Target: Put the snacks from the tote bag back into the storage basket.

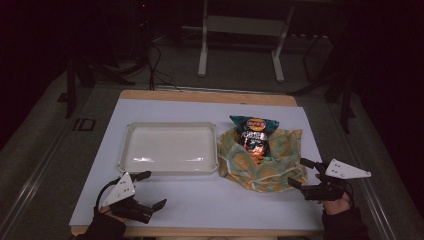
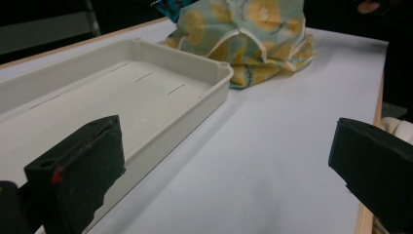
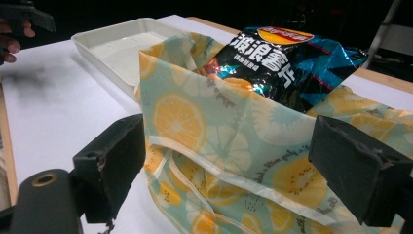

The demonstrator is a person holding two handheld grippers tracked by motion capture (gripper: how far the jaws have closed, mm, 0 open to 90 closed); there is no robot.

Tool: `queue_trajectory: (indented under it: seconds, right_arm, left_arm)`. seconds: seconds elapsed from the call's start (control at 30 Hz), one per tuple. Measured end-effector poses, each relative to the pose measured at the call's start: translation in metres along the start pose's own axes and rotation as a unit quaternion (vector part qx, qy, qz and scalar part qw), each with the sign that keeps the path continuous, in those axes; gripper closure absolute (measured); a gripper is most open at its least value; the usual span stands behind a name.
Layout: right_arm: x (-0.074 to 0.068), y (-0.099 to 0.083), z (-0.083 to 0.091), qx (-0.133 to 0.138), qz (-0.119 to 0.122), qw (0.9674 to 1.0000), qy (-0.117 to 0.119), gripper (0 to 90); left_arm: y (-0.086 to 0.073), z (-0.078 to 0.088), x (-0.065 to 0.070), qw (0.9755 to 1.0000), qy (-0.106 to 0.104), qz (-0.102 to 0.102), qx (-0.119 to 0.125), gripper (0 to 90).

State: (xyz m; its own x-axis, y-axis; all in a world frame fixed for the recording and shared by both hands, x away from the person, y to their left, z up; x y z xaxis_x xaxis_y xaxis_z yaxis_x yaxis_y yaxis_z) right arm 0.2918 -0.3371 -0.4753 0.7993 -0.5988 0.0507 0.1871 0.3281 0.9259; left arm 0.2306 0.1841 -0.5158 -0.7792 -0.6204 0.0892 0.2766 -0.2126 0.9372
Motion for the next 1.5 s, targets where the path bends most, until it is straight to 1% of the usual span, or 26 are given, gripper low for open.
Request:
queue_trajectory:
  seconds: [0.1,0.23,0.3,0.33,0.4,0.43,0.47,0.5,0.57,0.63,0.73,0.77,0.93,1.0,1.03,1.07,1.1,1.17,1.2,1.23,1.27,1.3,1.33,1.4,1.43,1.5]
  right_arm:
    - [0.001,-0.001,0.001,-0.004,0.001,1.0,-0.003,13.3]
    - [0.001,0.0,0.003,-0.009,-0.004,1.0,-0.002,13.0]
    - [0.0,0.002,0.004,-0.011,-0.01,0.9999,0.005,12.4]
    - [-0.002,0.003,0.004,-0.016,-0.008,0.9998,0.007,12.1]
    - [-0.006,0.005,0.004,-0.021,0.004,0.9998,0.002,11.0]
    - [-0.006,0.005,0.004,-0.021,0.004,0.9998,0.002,11.0]
    - [-0.009,0.008,0.004,-0.013,0.001,0.9997,0.021,11.0]
    - [-0.009,0.008,0.004,-0.013,0.001,0.9997,0.021,11.0]
    - [-0.014,0.013,0.002,-0.012,0.013,0.9994,0.029,11.0]
    - [-0.015,0.014,0.002,-0.012,0.015,0.9994,0.029,11.0]
    - [-0.019,0.019,-0.001,-0.011,0.013,0.9988,0.047,11.0]
    - [-0.02,0.021,-0.002,-0.01,0.015,0.9986,0.049,11.0]
    - [-0.022,0.029,-0.004,-0.011,0.026,0.9985,0.047,11.0]
    - [-0.021,0.037,-0.004,-0.012,0.032,0.9985,0.044,11.0]
    - [-0.021,0.037,-0.004,-0.012,0.032,0.9985,0.044,11.0]
    - [-0.021,0.04,-0.004,-0.012,0.034,0.9983,0.047,11.0]
    - [-0.021,0.043,-0.004,-0.011,0.037,0.9983,0.043,11.0]
    - [-0.02,0.05,-0.004,-0.009,0.04,0.9982,0.044,11.1]
    - [-0.018,0.057,-0.003,-0.004,0.045,0.9982,0.039,11.9]
    - [-0.018,0.057,-0.003,-0.004,0.045,0.9982,0.039,11.9]
    - [-0.016,0.063,-0.002,0.005,0.046,0.9984,0.033,12.3]
    - [-0.015,0.066,-0.002,0.008,0.046,0.9983,0.034,12.7]
    - [-0.015,0.066,-0.002,0.008,0.046,0.9983,0.034,12.7]
    - [-0.013,0.071,-0.002,0.013,0.048,0.9985,0.024,12.7]
    - [-0.012,0.073,-0.002,0.015,0.047,0.9985,0.024,12.7]
    - [-0.009,0.077,-0.003,0.015,0.047,0.9987,0.011,12.7]
  left_arm:
    - [0.002,0.0,0.001,1.0,0.0,0.001,0.007,0.3]
    - [0.002,0.001,0.002,0.9999,0.009,0.0,0.008,0.3]
    - [0.002,0.002,0.001,0.9999,0.01,0.003,0.008,0.3]
    - [0.002,0.002,0.002,0.9999,0.01,0.004,0.008,0.3]
    - [0.002,0.001,0.002,0.9999,0.009,0.005,0.008,0.3]
    - [0.002,0.001,0.002,0.9999,0.01,0.006,0.008,0.3]
    - [0.002,0.001,0.002,0.9999,0.01,0.007,0.009,0.3]
    - [0.003,0.001,0.002,0.9999,0.009,0.008,0.01,0.3]
    - [0.003,0.0,0.002,0.9999,0.01,0.01,0.01,0.3]
    - [0.003,0.0,0.002,0.9999,0.009,0.01,0.009,0.3]
    - [0.003,-0.002,0.004,0.9999,0.006,0.006,0.006,0.3]
    - [0.003,-0.002,0.004,0.9999,0.006,0.006,0.006,0.3]
    - [0.003,-0.003,0.005,1.0,0.001,0.006,0.007,0.3]
    - [0.003,-0.003,0.005,1.0,0.0,0.006,0.007,0.3]
    - [0.004,-0.003,0.005,1.0,-0.001,0.006,0.007,0.3]
    - [0.004,-0.002,0.005,1.0,-0.001,0.006,0.008,0.3]
    - [0.004,-0.002,0.005,1.0,-0.001,0.006,0.008,0.3]
    - [0.004,-0.003,0.005,0.9999,-0.003,0.006,0.008,0.3]
    - [0.004,-0.003,0.005,0.9999,-0.003,0.006,0.008,0.3]
    - [0.004,-0.003,0.005,1.0,-0.004,0.006,0.007,0.3]
    - [0.004,-0.003,0.005,0.9999,-0.004,0.006,0.007,0.3]
    - [0.004,-0.003,0.005,0.9999,-0.005,0.007,0.007,0.3]
    - [0.004,-0.003,0.006,0.9999,-0.006,0.007,0.007,0.3]
    - [0.004,-0.002,0.005,0.9999,-0.005,0.007,0.008,0.3]
    - [0.004,-0.002,0.005,0.9999,-0.005,0.008,0.008,0.3]
    - [0.004,-0.002,0.005,0.9999,-0.005,0.01,0.008,0.3]
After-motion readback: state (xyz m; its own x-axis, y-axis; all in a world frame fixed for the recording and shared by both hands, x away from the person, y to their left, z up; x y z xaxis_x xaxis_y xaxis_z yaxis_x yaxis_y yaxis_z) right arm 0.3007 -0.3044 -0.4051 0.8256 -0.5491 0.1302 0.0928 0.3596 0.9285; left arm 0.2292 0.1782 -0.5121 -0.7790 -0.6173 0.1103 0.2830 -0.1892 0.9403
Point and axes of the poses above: each handheld gripper's, and its own axes: z roughly backward along the jaws, y roughly out of its top, x roughly to its right, the point moved 3 cm from there along -z, roughly forward along the jaws, and after that the axes turned 5 degrees about z, right-handed, at the moved point
